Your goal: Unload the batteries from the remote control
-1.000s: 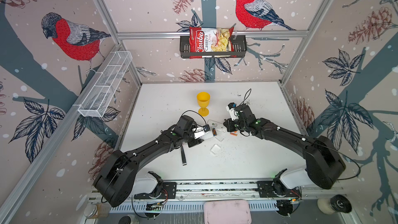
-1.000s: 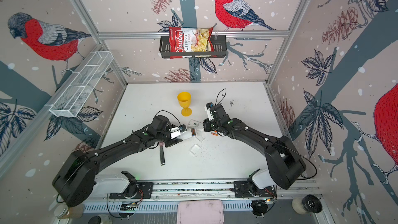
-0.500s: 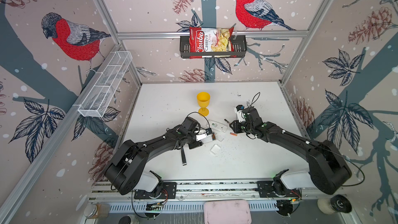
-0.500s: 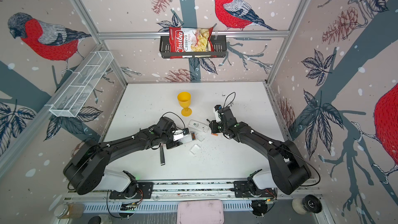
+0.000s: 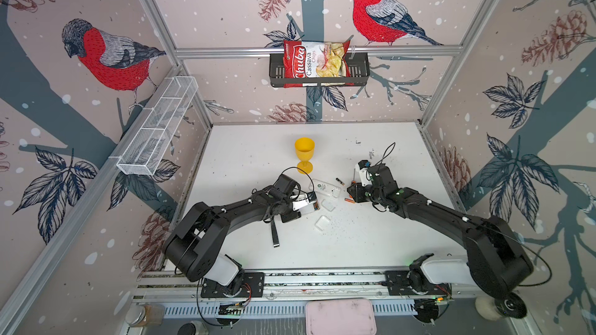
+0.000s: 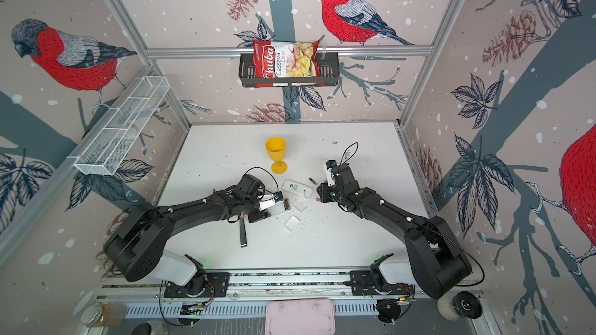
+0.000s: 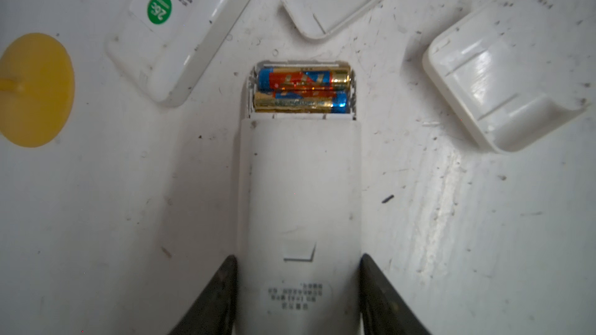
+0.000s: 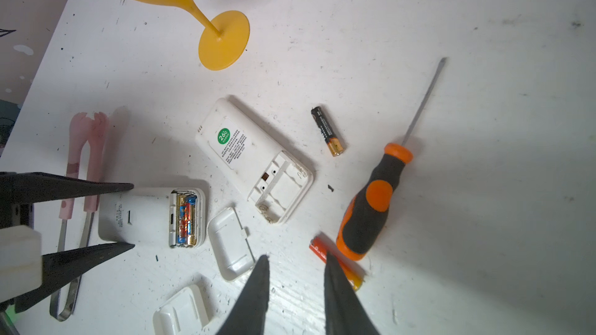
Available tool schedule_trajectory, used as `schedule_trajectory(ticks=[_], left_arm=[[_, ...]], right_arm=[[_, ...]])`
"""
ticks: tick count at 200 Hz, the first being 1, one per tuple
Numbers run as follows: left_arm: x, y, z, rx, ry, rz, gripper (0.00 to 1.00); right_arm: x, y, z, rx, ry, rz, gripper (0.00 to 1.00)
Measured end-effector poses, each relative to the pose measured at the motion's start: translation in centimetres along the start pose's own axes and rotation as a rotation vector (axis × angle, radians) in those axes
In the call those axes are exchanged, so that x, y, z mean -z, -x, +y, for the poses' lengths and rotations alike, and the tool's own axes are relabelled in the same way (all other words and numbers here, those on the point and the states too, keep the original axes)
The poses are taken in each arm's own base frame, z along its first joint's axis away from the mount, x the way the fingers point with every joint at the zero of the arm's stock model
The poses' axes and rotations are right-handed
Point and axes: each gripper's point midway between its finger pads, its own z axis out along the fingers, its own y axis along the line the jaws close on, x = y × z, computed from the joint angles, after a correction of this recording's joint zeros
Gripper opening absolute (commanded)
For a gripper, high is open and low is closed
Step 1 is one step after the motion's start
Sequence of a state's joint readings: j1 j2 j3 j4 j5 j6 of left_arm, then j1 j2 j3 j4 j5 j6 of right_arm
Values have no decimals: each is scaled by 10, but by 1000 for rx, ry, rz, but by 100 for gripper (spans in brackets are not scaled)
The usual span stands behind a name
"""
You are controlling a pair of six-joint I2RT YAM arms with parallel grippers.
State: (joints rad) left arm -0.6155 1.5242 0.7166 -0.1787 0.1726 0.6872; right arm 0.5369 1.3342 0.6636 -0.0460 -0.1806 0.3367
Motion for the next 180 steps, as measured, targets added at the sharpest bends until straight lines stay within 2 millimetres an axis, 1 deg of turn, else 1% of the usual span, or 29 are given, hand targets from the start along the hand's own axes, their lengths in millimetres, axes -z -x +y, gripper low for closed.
schedule_trajectory(ticks=[23, 36, 47, 54, 65, 77, 80, 84, 92, 94, 107, 140, 158, 180], left_arm=[[-8, 7, 1, -1, -36, 27, 36], [-12, 12, 2, -4, -56, 43, 36], [-14, 14, 2, -6, -67, 56, 38], [-14, 15, 2, -6, -71, 62, 41], [-15, 15, 1, -3, -74, 66, 52], [-16, 15, 1, -4, -72, 63, 68], [-16, 15, 1, -4, -72, 62, 70], [-17, 15, 1, -5, -70, 58, 76], [-18, 19, 0, 3, -70, 32, 95], [-19, 19, 0, 4, -71, 27, 97], [-19, 25, 2, -2, -52, -2, 97], [-11, 25, 3, -7, -26, -3, 98], [4, 34, 8, -8, 5, -37, 97], [30, 48, 13, -18, 57, -108, 98]], right_arm=[[1, 1, -1, 0, -6, -9, 39], [1, 2, -1, 0, -5, -13, 44], [1, 2, -2, 0, -8, -13, 48], [0, 1, -3, 0, -13, -12, 51], [-2, 0, -4, -2, -17, -5, 55], [-4, -1, -7, -3, -31, 2, 56], [-5, -1, -8, -3, -34, 3, 56], [-6, -1, -9, -4, -40, 4, 56], [-8, -1, -11, -5, -53, 6, 56], [-8, -2, -12, -5, -56, 8, 56], [-11, -2, -15, -6, -73, 14, 55], [-23, -7, -24, -8, -135, 56, 52], [-28, -6, -29, -5, -170, 72, 50], [-31, -4, -34, -2, -207, 78, 47]])
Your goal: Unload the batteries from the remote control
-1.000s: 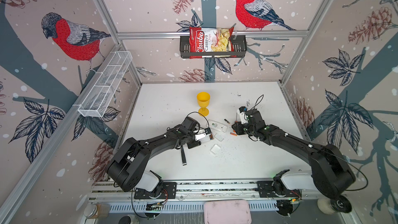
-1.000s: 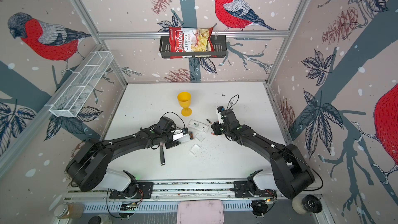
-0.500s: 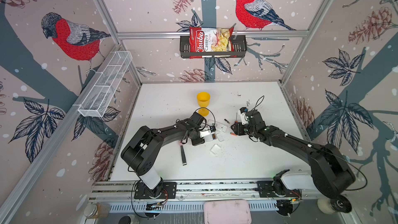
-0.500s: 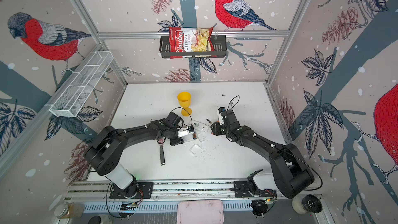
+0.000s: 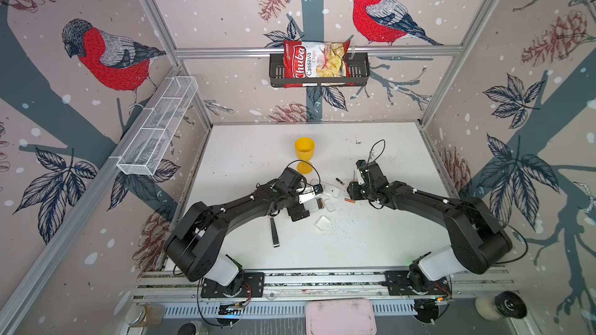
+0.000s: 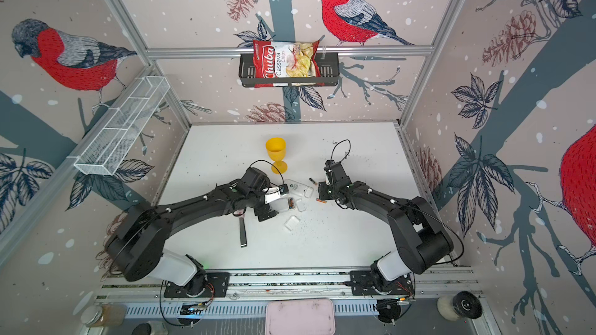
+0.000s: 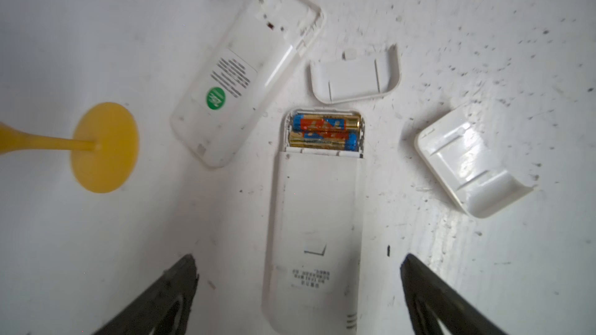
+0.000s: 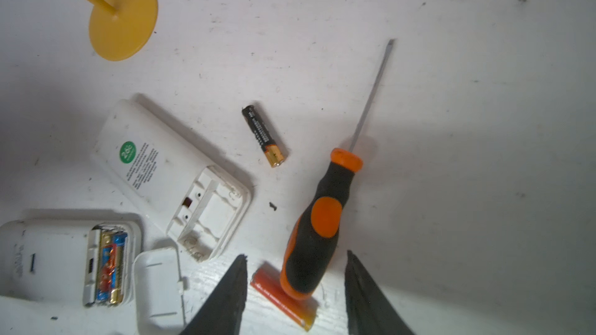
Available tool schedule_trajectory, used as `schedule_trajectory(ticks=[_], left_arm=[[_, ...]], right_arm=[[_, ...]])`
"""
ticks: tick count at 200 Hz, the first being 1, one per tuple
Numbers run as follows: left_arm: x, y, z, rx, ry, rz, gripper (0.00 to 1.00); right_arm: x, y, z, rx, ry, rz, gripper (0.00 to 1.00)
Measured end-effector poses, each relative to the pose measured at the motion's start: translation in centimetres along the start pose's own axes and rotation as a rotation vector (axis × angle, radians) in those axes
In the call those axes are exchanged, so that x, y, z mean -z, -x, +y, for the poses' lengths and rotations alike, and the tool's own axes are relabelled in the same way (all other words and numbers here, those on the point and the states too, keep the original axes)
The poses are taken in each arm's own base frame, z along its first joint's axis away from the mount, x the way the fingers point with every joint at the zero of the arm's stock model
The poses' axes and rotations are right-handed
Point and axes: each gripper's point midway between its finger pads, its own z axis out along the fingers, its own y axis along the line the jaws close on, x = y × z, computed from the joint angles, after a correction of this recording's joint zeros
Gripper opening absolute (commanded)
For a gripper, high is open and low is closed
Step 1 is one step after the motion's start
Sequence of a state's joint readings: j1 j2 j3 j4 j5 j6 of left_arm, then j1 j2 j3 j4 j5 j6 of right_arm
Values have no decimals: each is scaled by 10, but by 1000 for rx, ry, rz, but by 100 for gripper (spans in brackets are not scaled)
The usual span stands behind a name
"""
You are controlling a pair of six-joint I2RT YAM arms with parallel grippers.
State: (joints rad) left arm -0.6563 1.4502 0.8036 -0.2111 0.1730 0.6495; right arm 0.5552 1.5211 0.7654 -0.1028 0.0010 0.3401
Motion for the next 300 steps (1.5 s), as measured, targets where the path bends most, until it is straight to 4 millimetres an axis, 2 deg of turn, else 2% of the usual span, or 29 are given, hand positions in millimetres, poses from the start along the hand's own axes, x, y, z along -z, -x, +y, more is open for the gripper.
schedule_trajectory(ticks=[38, 64, 83, 97, 110, 140, 160, 178, 195, 209, 219, 247, 263, 279, 300], left_arm=[[42, 22, 8, 29, 108, -148, 98], [64, 32, 18, 108, 206, -218, 98], [80, 44, 36, 216, 282, -249, 98], [93, 54, 55, 304, 348, -264, 98], [101, 62, 68, 385, 379, -278, 97], [107, 58, 74, 552, 396, -273, 98], [123, 56, 72, 666, 407, -343, 98], [137, 47, 67, 766, 435, -468, 97], [138, 25, 56, 852, 454, -557, 98], [139, 14, 48, 893, 452, -633, 98], [144, 13, 46, 912, 446, -688, 97], [155, 21, 51, 969, 431, -786, 87], [150, 26, 50, 992, 394, -802, 87], [137, 29, 48, 1021, 342, -788, 94], [119, 31, 46, 1069, 282, -778, 95]], right_arm=[[-12, 2, -5, 1, -47, 30, 41], [-25, -6, -7, 11, -71, 74, 38], [-32, -13, -6, 20, -81, 98, 34], [-35, -10, -7, 22, -93, 88, 30], [-38, -7, -5, 22, -94, 76, 23], [-40, -4, -4, 11, -111, 64, 14], [-38, -4, -4, 10, -113, 65, 10], [-30, -6, -5, 15, -120, 71, 8], [-15, -3, -1, 22, -111, 37, 8], [0, 1, 6, 31, -87, -8, 8], [10, 4, 11, 41, -65, -40, 9], [33, 4, 28, 61, 40, -106, 9], [42, 2, 37, 82, 111, -132, 9], [55, 1, 51, 126, 194, -172, 9], [73, 5, 66, 183, 278, -238, 9]])
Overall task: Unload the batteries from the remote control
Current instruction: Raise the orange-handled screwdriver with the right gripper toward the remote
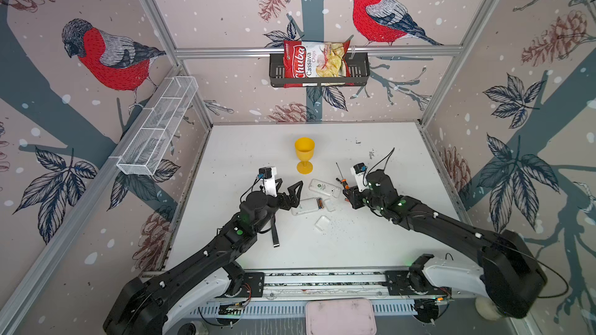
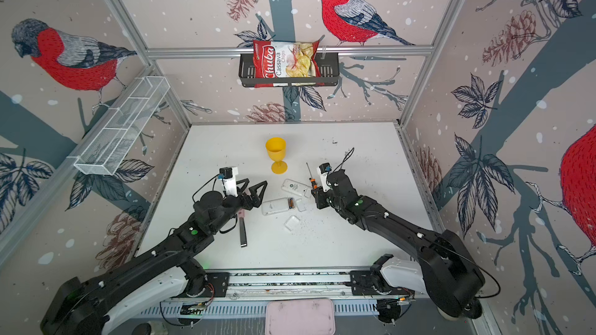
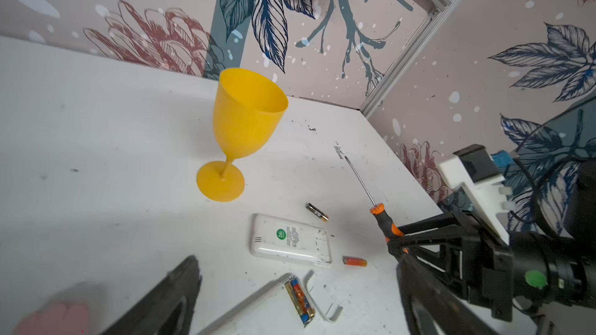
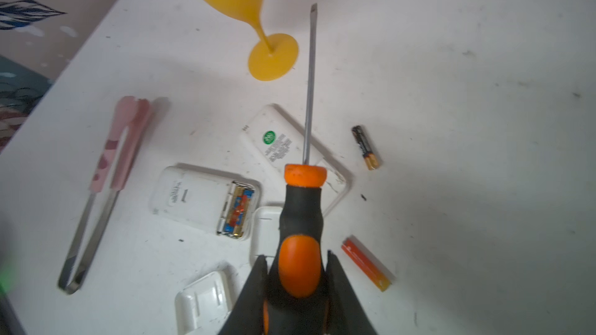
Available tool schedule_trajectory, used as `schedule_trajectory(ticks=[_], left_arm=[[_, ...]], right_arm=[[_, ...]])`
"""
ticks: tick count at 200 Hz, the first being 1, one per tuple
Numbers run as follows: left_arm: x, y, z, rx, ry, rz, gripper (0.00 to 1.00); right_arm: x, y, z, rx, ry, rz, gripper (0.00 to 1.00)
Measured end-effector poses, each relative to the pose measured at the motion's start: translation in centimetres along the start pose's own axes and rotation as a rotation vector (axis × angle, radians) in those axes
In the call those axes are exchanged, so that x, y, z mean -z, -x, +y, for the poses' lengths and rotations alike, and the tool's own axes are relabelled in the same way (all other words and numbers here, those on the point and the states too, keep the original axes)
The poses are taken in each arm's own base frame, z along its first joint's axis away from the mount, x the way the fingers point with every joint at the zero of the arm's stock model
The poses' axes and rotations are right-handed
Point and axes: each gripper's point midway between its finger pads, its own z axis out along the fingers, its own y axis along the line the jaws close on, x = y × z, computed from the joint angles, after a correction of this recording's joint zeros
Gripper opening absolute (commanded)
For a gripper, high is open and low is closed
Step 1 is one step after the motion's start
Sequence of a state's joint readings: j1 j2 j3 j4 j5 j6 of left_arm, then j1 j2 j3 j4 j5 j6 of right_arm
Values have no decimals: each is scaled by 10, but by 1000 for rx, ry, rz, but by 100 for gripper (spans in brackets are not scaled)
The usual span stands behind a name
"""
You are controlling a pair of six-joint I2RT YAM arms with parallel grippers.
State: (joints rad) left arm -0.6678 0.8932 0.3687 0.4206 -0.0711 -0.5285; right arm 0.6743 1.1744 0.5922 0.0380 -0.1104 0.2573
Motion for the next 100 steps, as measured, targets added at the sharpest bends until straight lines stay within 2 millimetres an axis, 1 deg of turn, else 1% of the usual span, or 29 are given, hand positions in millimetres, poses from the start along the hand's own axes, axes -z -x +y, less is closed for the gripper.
schedule_trajectory(ticks=[8, 20, 44, 66, 76, 100], left_arm=[[-4, -5, 1, 16, -6, 12, 94], [-10, -10, 1, 44, -13, 26, 91], [-18, -13, -5, 75, -52, 29, 79], [-20, -10, -15, 97, -113, 11, 69], [-21, -10, -19, 98, -142, 8, 67], [-15, -8, -30, 118, -225, -21, 68]], right_arm=[[4, 4, 5, 21, 24, -24, 9], [10, 11, 11, 38, 51, -62, 8], [21, 24, 22, 76, 94, -139, 8], [26, 32, 34, 93, 154, -178, 8], [27, 34, 41, 101, 194, -191, 8], [23, 37, 60, 119, 304, -190, 7]])
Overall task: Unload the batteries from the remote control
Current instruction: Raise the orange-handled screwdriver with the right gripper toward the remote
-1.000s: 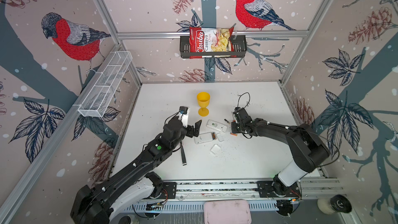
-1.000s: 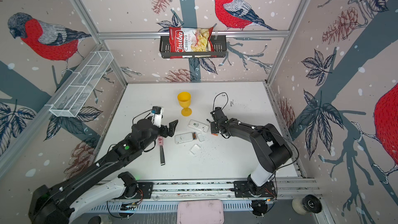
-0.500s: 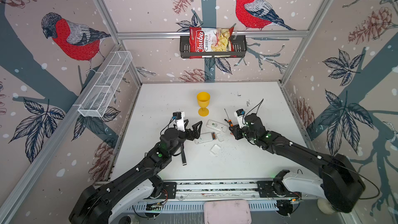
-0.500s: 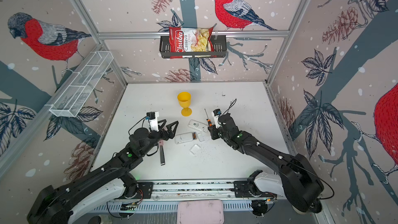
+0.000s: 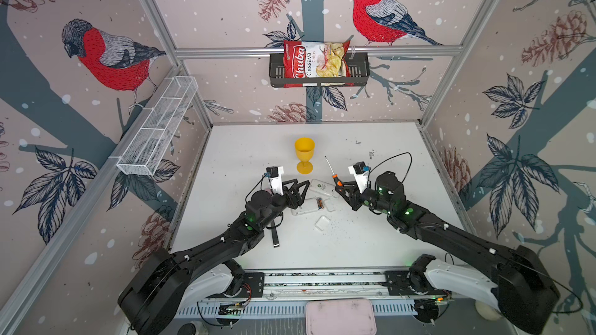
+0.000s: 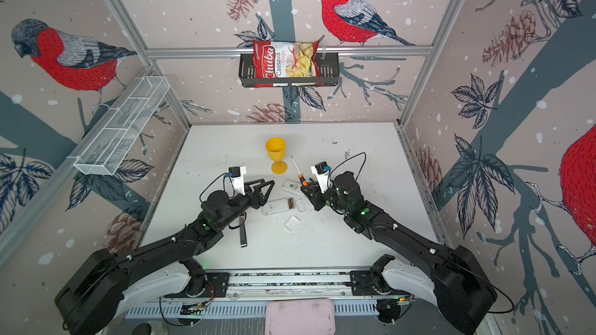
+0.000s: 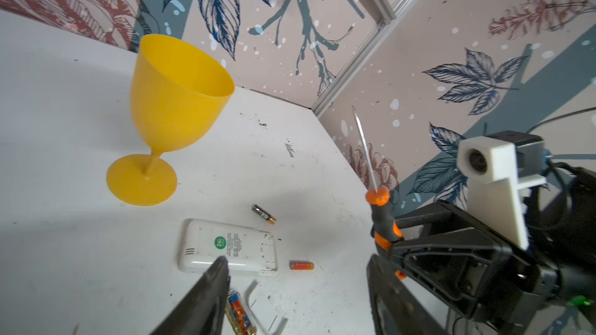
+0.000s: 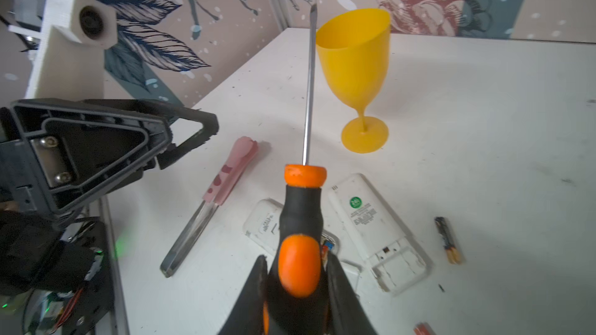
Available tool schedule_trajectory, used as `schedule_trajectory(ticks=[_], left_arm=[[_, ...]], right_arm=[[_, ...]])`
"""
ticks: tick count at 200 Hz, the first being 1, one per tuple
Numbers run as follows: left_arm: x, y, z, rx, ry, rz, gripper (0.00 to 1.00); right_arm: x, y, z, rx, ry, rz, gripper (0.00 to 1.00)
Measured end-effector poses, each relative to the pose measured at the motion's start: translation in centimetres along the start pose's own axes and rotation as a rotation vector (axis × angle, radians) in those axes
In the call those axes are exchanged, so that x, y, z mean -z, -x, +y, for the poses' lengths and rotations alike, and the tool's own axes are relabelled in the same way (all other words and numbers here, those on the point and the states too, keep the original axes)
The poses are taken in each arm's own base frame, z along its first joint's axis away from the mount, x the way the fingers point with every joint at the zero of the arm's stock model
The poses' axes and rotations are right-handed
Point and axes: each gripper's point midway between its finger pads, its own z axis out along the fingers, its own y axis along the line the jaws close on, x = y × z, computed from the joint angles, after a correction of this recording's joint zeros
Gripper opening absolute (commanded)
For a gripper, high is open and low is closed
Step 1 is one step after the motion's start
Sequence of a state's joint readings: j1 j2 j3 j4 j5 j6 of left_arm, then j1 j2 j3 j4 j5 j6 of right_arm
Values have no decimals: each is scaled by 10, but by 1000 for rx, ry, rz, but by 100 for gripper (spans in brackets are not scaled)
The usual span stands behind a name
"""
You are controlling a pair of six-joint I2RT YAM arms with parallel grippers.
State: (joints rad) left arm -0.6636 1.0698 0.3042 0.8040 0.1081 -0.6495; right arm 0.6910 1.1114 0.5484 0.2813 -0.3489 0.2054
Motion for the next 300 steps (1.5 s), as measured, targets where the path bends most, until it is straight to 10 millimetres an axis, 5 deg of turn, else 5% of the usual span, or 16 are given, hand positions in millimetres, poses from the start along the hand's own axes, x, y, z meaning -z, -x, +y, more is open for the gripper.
schedule_trajectory(ticks=[75, 199, 300], left_arm=[[27, 31, -20, -11, -80, -154, 71], [43, 35, 14, 57, 106, -209, 76], [41, 30, 26, 84, 134, -204, 75]], right_arm=[[-30, 25, 30, 109, 135, -7, 0], [-48, 27, 5, 387, -238, 0, 0], [-58, 31, 4, 441, -269, 24, 0]])
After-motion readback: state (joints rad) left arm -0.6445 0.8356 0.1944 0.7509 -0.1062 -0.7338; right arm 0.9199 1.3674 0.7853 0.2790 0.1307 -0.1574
